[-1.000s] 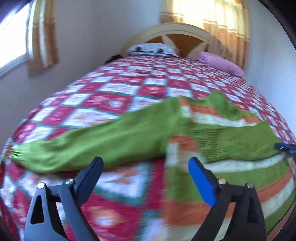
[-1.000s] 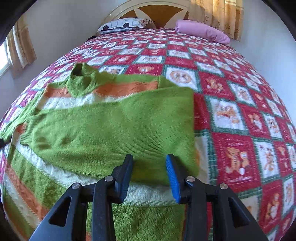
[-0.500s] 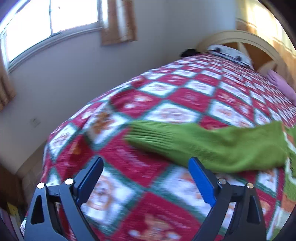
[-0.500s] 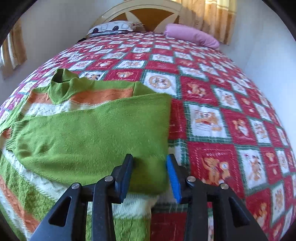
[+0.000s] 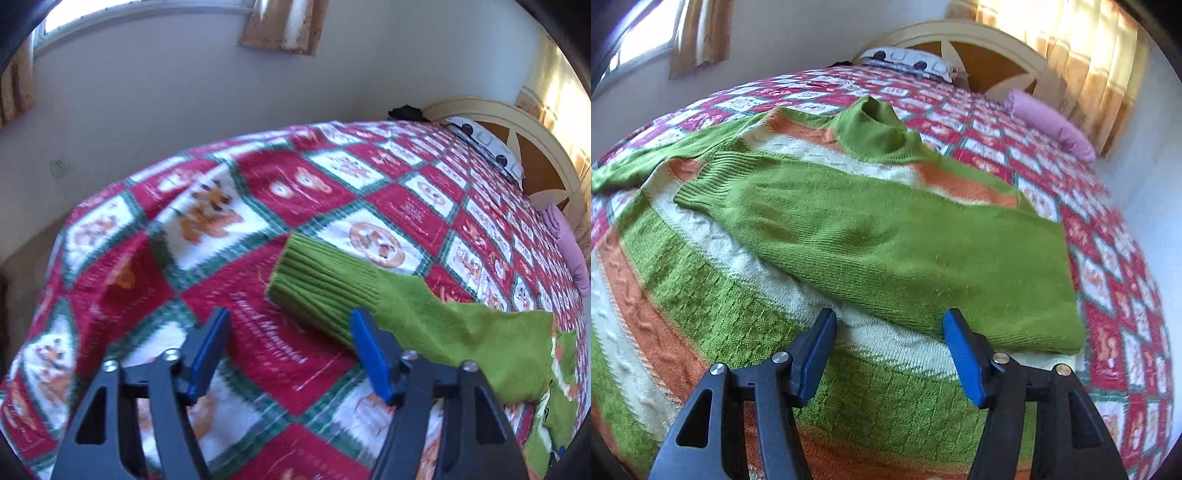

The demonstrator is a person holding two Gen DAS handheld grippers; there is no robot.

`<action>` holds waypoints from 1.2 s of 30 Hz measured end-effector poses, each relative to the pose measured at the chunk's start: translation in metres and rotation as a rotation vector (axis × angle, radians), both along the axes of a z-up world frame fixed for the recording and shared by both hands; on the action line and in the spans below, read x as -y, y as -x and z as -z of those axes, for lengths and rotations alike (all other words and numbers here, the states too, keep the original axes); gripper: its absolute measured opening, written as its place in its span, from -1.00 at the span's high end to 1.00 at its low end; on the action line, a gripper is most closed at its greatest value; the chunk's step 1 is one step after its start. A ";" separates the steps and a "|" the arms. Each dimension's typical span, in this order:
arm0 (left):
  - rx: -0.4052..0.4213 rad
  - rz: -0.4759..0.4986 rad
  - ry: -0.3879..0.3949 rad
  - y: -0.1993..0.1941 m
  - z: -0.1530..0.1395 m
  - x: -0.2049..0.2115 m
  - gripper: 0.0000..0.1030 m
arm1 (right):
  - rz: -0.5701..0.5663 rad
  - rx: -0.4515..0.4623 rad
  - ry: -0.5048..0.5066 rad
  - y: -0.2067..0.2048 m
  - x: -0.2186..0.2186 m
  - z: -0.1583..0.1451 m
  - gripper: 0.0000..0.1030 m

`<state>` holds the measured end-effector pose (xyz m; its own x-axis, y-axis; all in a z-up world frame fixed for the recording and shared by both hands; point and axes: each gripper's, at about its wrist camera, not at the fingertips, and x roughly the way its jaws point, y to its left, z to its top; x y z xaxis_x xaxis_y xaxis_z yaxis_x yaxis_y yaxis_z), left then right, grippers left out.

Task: Fold small clothes
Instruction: 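Reach the left gripper to the other sleeve cuff and grasp it, then fold the held sleeve across the sweater body with the left gripper, release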

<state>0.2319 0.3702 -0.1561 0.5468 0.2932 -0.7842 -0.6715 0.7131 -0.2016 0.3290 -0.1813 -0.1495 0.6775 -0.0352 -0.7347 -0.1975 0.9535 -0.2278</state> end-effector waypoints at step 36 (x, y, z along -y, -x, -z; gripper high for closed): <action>0.513 0.521 -0.074 -0.077 -0.227 0.255 0.89 | 0.037 0.024 -0.118 0.004 0.018 0.002 -0.41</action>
<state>0.3093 0.1154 0.0708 0.9228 -0.0628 -0.3802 -0.0754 0.9381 -0.3381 0.3253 -0.1994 -0.1516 0.6945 0.0256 -0.7190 -0.1578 0.9805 -0.1174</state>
